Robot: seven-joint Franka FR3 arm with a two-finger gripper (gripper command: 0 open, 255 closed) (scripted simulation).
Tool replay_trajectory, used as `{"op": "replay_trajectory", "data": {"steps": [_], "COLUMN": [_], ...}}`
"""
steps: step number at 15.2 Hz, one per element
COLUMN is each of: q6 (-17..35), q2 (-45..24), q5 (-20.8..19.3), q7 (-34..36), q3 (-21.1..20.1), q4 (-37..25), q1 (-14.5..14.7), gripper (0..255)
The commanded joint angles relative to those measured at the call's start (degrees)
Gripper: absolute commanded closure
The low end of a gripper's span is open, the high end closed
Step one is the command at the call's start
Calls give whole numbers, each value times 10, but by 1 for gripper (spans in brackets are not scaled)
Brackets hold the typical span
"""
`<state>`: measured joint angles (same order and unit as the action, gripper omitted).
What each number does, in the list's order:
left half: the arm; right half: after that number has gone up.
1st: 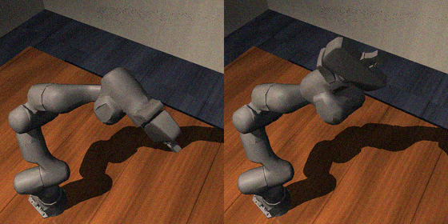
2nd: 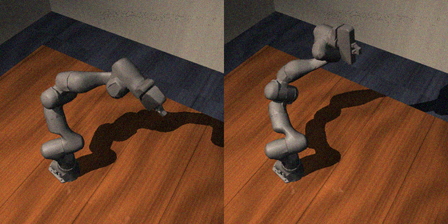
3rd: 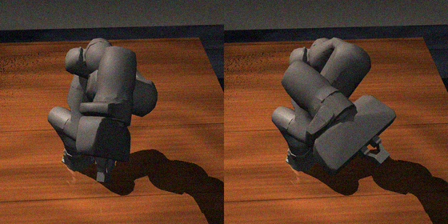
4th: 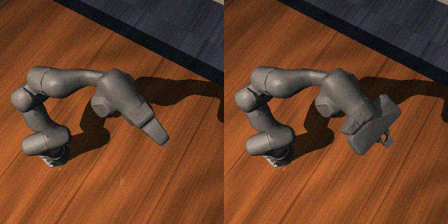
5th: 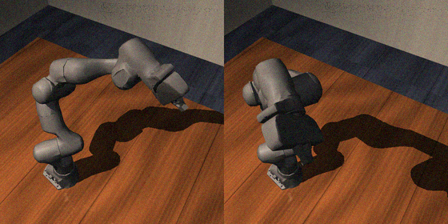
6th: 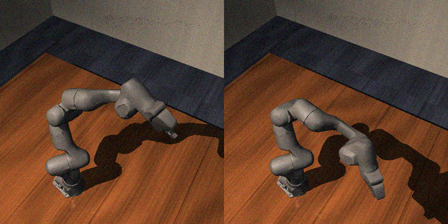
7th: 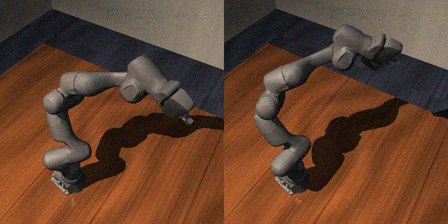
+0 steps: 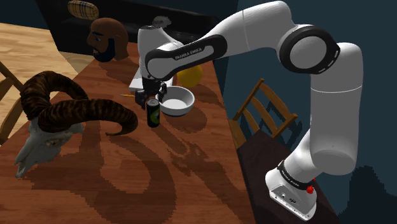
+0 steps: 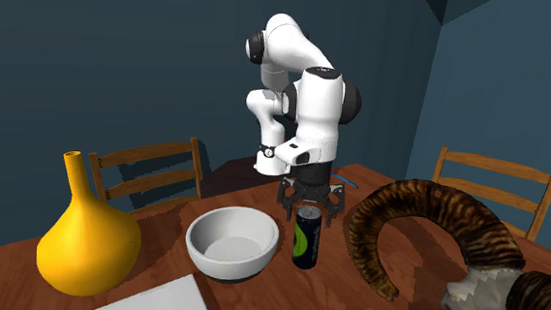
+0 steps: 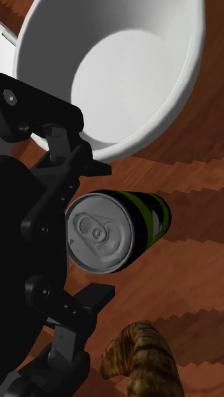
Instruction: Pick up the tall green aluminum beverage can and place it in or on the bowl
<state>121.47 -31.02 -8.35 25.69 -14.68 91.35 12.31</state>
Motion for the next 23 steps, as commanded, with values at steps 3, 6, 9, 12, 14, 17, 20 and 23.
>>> {"op": "replay_trajectory", "data": {"steps": [3,6,9,12,14,17,20,23], "q6": [6,6,6,6,5,6,-12,-31], "q2": [-4,-4,-4,-4,-4,-4,6,15], "q5": [-1,-1,-1,-1,-1,-1,2,5], "q7": [1,1,1,1,1,1,-1,-3], "q3": [1,1,1,1,1,1,-1,-3], "q4": [1,1,1,1,1,1,-6,-16], "q1": [0,0,0,0,1,0,0,-1], "gripper": [0,0,255,255,255,255,255,255]}}
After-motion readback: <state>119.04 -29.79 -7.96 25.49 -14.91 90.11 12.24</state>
